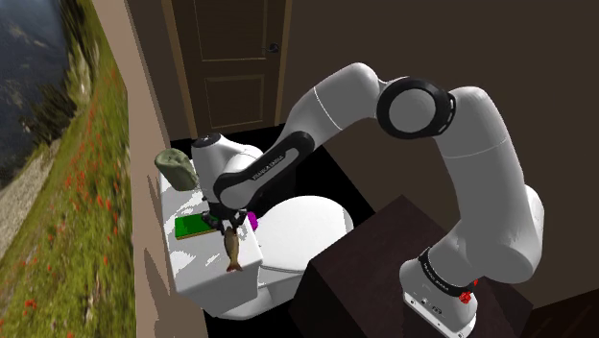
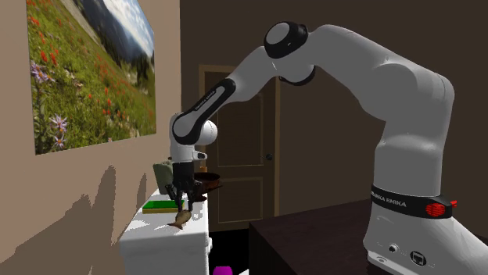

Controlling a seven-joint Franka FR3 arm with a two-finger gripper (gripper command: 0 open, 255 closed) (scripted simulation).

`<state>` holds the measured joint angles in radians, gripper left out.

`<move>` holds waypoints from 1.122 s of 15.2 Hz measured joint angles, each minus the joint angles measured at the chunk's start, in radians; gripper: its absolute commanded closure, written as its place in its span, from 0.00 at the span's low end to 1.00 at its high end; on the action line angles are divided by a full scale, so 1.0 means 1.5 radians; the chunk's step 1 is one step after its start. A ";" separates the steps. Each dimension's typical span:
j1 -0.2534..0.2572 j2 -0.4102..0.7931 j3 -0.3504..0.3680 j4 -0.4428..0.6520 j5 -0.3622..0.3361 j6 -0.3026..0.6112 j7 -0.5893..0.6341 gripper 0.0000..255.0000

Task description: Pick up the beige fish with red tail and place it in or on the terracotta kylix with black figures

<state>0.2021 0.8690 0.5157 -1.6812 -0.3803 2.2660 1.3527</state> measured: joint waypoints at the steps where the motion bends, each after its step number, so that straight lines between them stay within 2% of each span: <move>1: -0.002 -0.007 0.003 -0.004 0.002 -0.003 0.000 1.00; 5: -0.011 -0.030 0.013 -0.014 0.012 -0.022 -0.003 1.00; 6: -0.011 -0.030 0.013 -0.014 0.012 -0.022 -0.003 0.00; 7: -0.011 -0.030 0.013 -0.014 0.012 -0.022 -0.003 0.00; 9: 0.005 -0.060 0.011 -0.061 -0.017 0.014 0.008 0.00; 13: 0.065 -0.138 -0.011 -0.192 -0.126 0.123 0.062 0.00; 17: 0.090 -0.133 -0.033 -0.215 -0.172 0.164 0.086 0.00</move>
<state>0.3368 0.6693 0.4660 -2.0030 -0.6376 2.5114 1.4822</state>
